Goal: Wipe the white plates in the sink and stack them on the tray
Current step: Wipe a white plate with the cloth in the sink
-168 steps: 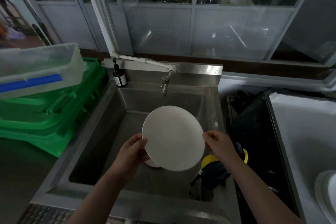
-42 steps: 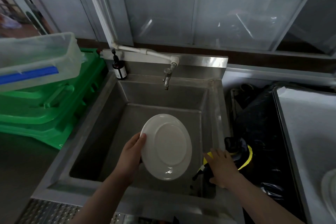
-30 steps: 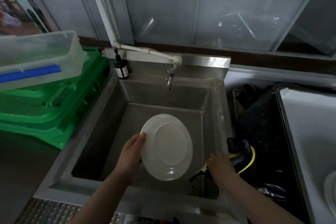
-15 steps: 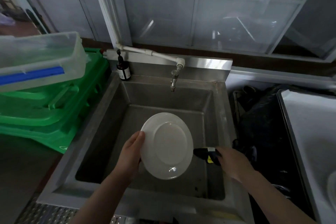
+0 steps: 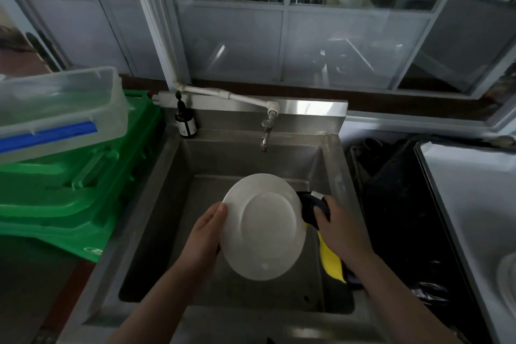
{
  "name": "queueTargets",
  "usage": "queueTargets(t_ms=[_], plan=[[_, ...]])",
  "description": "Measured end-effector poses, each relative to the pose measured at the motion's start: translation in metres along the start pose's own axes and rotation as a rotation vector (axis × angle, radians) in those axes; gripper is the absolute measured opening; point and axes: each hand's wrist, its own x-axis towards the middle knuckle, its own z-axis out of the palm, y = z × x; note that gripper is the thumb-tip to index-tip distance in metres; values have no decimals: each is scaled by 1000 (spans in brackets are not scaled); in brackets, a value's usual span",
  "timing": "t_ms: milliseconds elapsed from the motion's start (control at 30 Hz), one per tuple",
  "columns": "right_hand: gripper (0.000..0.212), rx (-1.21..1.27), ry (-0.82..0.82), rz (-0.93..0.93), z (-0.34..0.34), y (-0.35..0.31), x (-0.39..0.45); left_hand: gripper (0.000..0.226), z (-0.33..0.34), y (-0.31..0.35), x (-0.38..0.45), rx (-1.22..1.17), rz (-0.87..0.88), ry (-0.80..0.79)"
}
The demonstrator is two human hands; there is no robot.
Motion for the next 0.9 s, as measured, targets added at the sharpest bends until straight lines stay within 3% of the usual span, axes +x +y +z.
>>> queueTargets(t_ms=[233,400,633,733,833,900], plan=[[20,134,70,93,29,-27,3,38,-3,17,-1,159,58,-80],[19,218,95,29,33,-50,2,33,-6,26,-2,285,150,-151],[5,149,137,-289,33,-92,-10,21,-3,26,-2,427,163,-171],[13,94,146,-504,35,-104,-17,22,-3,29,-2,396,145,-188],[19,-31,47,-737,33,-108,-23,25,-3,29,-2,325,123,-191],[23,-80,2,-778,31,-106,-21,25,-3,31,-2,304,103,-189]])
